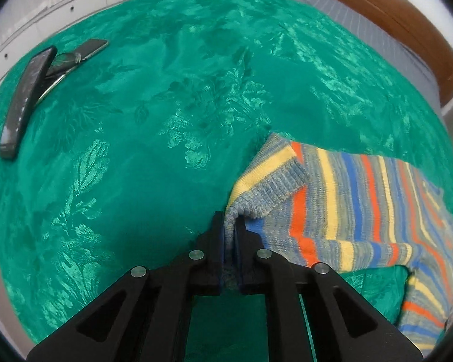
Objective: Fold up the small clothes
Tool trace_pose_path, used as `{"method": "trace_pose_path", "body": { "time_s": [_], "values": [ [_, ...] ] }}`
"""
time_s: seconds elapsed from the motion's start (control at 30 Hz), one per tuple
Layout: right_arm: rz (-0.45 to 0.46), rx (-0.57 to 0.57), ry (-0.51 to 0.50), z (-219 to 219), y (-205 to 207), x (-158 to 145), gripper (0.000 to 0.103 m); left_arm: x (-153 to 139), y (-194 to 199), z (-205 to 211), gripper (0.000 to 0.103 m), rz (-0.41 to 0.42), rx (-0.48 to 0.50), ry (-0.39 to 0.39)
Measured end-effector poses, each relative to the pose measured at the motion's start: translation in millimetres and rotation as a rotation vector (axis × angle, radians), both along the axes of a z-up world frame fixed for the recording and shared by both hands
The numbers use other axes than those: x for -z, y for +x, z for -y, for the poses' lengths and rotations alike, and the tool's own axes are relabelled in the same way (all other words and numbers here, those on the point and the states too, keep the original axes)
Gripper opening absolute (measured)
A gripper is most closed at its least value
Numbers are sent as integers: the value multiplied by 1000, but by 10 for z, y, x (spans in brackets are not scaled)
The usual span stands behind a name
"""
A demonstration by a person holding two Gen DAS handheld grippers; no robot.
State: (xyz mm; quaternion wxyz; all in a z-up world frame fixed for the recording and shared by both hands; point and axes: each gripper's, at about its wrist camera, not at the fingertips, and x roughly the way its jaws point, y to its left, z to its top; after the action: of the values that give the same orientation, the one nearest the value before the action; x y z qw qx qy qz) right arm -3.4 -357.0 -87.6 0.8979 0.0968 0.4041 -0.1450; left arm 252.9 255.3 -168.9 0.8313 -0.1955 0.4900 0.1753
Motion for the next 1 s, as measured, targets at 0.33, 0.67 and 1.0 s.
{"method": "trace_pose_path", "body": {
  "time_s": [0.33, 0.67, 1.0],
  "values": [
    [0, -17, -49, -111, 9, -28, 56, -258, -419, -624, 47, 36, -141, -14],
    [-4, -29, -51, -167, 54, -15, 56, -375, -173, -152, 84, 55, 34, 43],
    [31, 23, -36, -59, -8, -107, 64, -140, -889, 290, 94, 111, 118, 146]
  ]
}}
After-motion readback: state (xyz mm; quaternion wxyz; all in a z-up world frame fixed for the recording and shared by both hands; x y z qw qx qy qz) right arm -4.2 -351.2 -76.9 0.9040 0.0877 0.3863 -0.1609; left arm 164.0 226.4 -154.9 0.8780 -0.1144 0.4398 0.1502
